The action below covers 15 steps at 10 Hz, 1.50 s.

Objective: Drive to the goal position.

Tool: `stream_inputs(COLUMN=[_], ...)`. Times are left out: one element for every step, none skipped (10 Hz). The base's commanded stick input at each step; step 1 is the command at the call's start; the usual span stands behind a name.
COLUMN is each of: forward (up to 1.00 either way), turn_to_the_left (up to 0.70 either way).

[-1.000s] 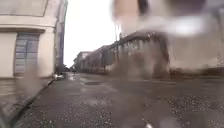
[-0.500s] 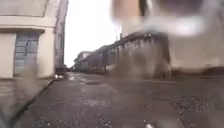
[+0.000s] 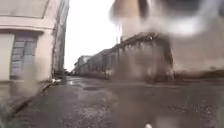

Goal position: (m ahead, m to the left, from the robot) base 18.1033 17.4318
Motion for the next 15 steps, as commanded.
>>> stream_inputs(forward=[0.5,0.5,0.5,0.5,0.5,0.5,0.5,0.5,0.5,0.5,0.5,0.5,0.4,0.3,0.3], turn_to_the_left=[0.02,0.02,0.02,0.02,0.02,0.02,0.02,0.02,0.02,0.02,0.02,0.02,0.02,0.02,0.02])
